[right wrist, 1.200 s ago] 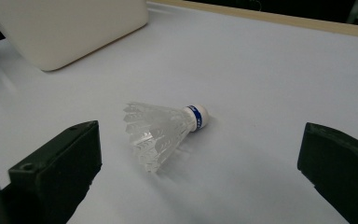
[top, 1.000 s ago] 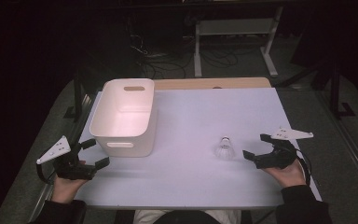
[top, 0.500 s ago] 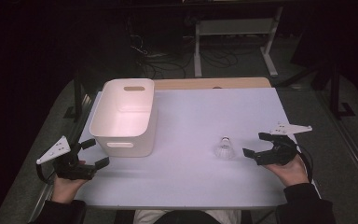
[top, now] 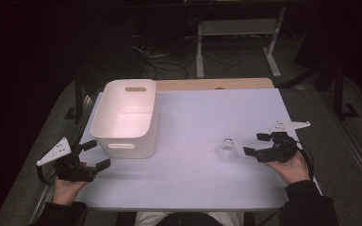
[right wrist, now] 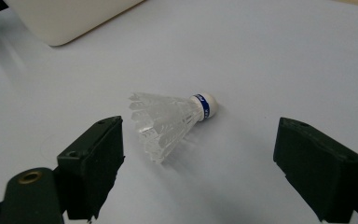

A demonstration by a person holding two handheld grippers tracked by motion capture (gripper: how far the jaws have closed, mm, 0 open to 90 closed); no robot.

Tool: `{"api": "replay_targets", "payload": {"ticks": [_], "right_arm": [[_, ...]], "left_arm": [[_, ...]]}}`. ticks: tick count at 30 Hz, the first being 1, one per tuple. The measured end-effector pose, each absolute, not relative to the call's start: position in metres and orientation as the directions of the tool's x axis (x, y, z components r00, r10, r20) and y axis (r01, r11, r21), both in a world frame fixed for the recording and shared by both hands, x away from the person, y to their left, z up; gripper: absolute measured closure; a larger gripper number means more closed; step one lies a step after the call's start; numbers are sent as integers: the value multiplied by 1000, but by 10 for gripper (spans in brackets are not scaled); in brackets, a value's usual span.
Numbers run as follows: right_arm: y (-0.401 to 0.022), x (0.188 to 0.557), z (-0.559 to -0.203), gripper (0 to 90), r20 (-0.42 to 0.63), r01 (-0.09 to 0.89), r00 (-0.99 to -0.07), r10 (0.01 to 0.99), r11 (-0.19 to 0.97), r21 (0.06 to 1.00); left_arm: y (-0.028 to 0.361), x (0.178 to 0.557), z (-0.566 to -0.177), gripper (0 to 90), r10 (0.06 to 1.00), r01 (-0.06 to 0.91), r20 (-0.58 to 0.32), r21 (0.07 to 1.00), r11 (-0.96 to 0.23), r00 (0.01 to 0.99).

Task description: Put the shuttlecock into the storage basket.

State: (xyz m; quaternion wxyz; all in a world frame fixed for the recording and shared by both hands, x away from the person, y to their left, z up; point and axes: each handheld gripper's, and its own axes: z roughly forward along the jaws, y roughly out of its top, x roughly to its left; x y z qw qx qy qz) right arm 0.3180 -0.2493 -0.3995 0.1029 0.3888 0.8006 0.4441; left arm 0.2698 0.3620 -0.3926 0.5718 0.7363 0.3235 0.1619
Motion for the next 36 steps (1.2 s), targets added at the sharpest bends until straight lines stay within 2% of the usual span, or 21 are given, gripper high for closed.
{"api": "replay_targets", "payload": {"ticks": [6,17,21,24,25,26,31,32,33,36], "right_arm": [[-247,321,-401,187,184,539,-687,703,322,778],[-242,328,-396,299,182,555,-704,686,373,744],[-241,330,-394,388,178,558,-711,680,393,731],[-242,331,-393,486,182,558,-719,671,401,726],[-242,331,-393,486,182,558,-719,671,401,726],[-242,331,-393,574,183,561,-720,669,406,721],[-241,333,-394,776,183,586,-705,685,418,694],[-241,333,-394,776,183,586,-705,685,418,694],[-241,335,-395,841,185,593,-705,684,425,684],[-241,335,-396,886,190,595,-707,681,428,680]], "left_arm": [[362,270,-393,0,661,292,-133,947,-134,738],[362,269,-392,0,661,292,-135,947,-133,738],[362,269,-392,0,661,292,-135,947,-133,738],[362,269,-393,0,661,292,-134,947,-134,738],[362,269,-393,0,661,292,-134,947,-134,738],[362,269,-393,0,662,293,-135,947,-134,738],[362,269,-392,0,662,293,-135,947,-133,738],[362,269,-393,0,662,293,-135,947,-133,738],[362,269,-393,0,661,293,-135,947,-133,738],[362,269,-393,0,661,292,-134,947,-135,738]]}}
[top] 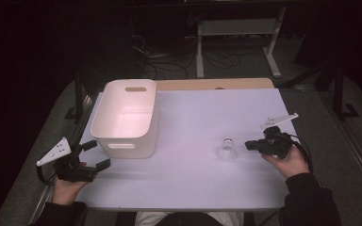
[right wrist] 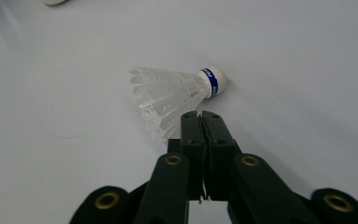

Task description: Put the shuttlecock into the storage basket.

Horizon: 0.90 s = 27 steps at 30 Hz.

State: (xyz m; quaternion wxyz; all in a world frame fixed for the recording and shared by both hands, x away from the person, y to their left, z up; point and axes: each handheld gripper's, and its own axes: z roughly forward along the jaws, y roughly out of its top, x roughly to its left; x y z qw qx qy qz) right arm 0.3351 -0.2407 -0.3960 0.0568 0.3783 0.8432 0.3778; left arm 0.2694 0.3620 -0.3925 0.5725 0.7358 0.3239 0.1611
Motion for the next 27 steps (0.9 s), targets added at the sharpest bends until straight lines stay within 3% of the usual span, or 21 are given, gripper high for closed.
{"api": "replay_targets", "payload": {"ticks": [27], "right_arm": [[-227,347,-412,889,195,630,-698,690,461,625]], "left_arm": [[361,269,-393,0,659,294,-135,946,-135,740]]}}
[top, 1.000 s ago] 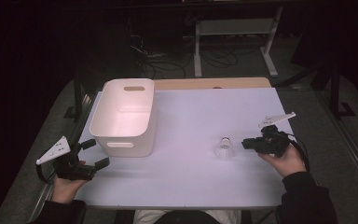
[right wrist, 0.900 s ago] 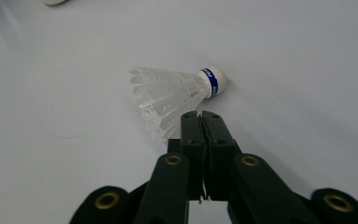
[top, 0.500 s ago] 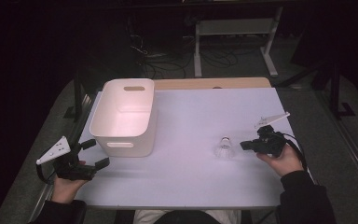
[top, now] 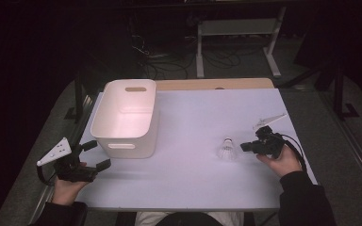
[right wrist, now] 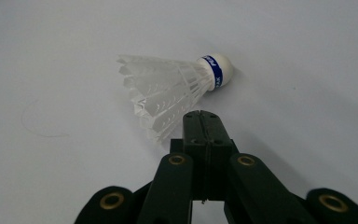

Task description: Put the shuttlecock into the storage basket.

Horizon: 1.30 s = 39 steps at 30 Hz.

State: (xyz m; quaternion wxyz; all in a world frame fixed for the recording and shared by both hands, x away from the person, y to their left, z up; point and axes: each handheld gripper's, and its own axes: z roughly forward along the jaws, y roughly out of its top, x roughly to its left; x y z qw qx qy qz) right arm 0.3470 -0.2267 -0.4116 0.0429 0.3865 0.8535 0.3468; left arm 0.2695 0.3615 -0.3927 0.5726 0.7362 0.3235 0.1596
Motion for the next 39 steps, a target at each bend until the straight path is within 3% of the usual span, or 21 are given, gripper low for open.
{"api": "replay_targets", "payload": {"ticks": [39], "right_arm": [[-208,350,-431,889,229,644,-712,664,488,589]], "left_arm": [[361,269,-393,0,656,296,-139,946,-134,742]]}}
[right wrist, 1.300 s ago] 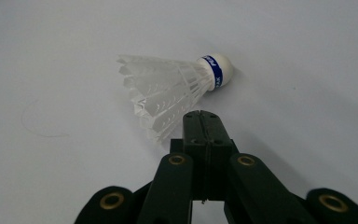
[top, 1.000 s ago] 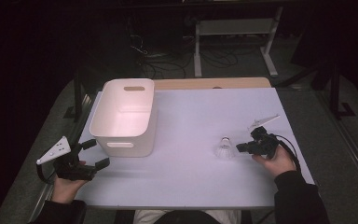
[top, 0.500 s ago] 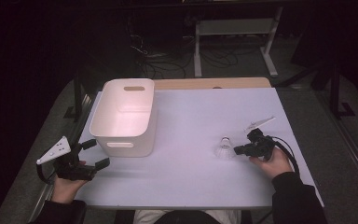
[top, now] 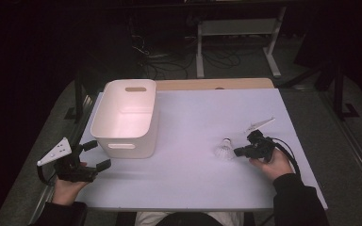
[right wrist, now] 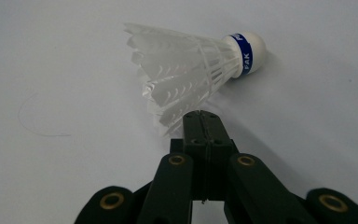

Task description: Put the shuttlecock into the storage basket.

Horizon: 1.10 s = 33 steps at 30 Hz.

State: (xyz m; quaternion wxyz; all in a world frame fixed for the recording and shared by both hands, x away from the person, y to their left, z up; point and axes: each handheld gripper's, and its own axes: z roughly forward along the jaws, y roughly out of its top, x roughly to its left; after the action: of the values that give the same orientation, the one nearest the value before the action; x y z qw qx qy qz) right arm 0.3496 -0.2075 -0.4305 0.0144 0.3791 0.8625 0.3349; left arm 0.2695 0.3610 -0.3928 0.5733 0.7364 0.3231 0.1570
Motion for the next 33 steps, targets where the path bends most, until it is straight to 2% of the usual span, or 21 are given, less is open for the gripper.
{"api": "replay_targets", "payload": {"ticks": [33], "right_arm": [[-184,358,-430,889,224,621,-741,633,517,589]], "left_arm": [[361,270,-393,0,655,295,-138,946,-136,743]]}}
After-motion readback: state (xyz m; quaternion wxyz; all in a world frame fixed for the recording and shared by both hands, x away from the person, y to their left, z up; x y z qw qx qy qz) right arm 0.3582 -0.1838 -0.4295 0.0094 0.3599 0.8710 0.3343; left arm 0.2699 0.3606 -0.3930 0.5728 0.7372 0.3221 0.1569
